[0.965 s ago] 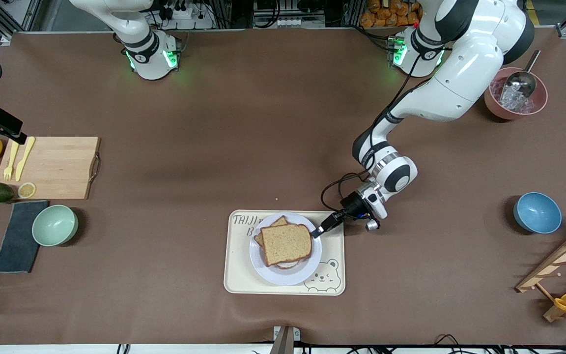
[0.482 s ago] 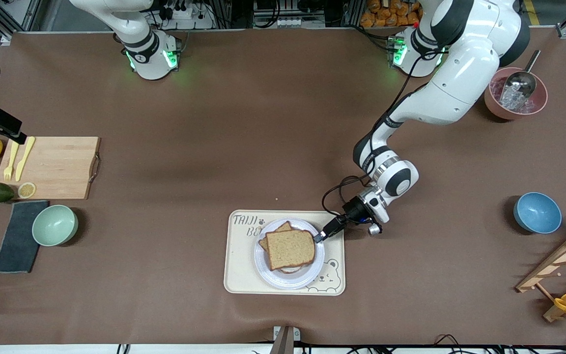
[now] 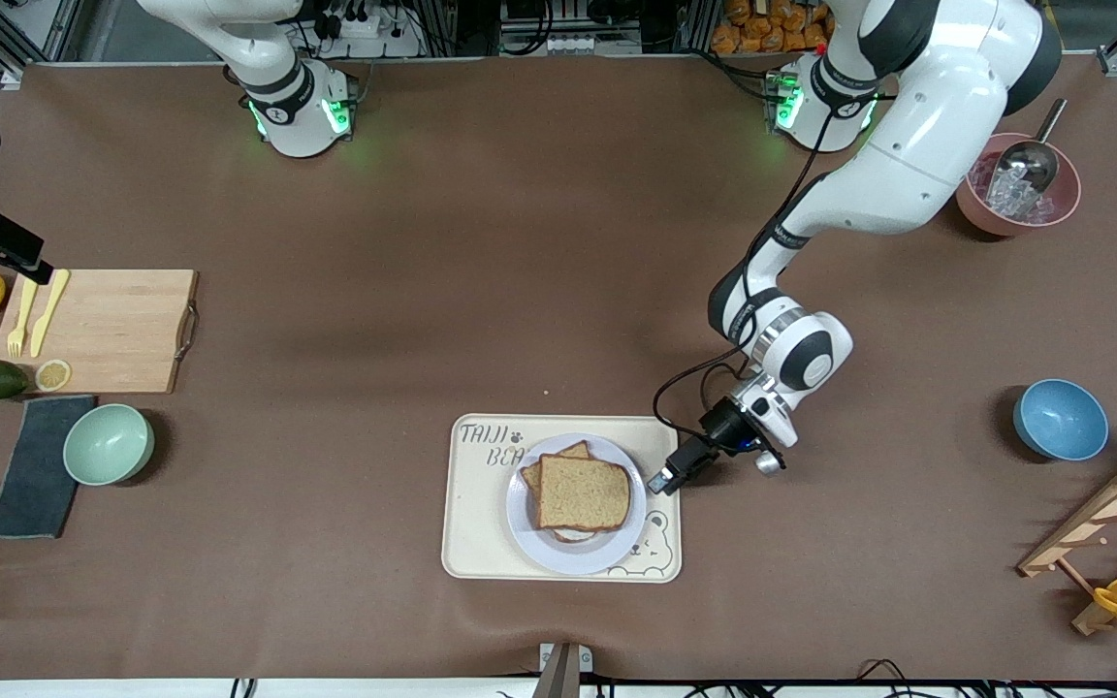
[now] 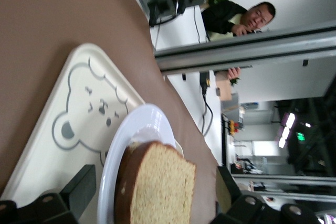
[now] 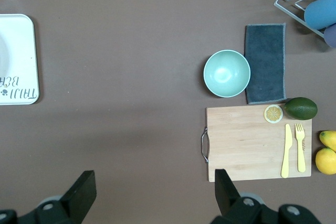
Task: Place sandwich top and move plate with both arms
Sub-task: 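Open the left gripper and lift it away from the plate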
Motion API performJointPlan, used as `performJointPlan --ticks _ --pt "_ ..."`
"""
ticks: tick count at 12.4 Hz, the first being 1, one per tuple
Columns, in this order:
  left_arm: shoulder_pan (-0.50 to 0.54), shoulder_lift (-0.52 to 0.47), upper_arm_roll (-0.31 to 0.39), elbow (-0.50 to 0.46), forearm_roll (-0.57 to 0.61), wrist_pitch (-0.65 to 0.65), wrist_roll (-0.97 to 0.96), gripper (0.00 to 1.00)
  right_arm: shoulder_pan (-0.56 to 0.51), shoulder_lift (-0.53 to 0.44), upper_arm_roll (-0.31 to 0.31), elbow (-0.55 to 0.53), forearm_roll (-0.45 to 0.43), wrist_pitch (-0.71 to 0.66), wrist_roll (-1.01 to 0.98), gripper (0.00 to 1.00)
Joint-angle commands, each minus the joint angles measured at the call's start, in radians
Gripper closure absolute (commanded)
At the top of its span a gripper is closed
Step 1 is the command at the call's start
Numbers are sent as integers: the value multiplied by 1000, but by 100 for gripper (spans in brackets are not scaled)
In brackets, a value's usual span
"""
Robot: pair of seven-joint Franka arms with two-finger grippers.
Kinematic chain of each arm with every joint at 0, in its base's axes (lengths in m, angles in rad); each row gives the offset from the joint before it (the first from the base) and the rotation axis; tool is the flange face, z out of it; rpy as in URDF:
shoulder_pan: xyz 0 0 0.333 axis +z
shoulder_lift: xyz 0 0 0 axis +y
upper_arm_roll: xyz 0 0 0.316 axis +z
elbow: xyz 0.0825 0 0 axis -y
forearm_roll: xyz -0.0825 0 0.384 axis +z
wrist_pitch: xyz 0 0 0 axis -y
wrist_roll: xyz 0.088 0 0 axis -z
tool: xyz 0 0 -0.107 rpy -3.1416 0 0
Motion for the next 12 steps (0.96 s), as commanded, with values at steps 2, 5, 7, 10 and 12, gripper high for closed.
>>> performJointPlan --ticks 2,5,7,10,12 --pt "-13 -147 -3 -32 4 252 -6 0 4 5 -4 16 12 -14 17 0" --pt "-12 -180 -4 -31 119 425 -7 0 7 5 -4 16 12 -16 17 0" --pt "0 -174 5 -32 235 463 -7 0 4 5 -3 14 14 -19 14 0" --pt "2 -161 8 -38 406 554 -6 0 6 5 -4 14 14 -19 13 0" --pt "10 -151 29 -67 533 573 -1 0 10 5 -4 13 14 -22 12 0"
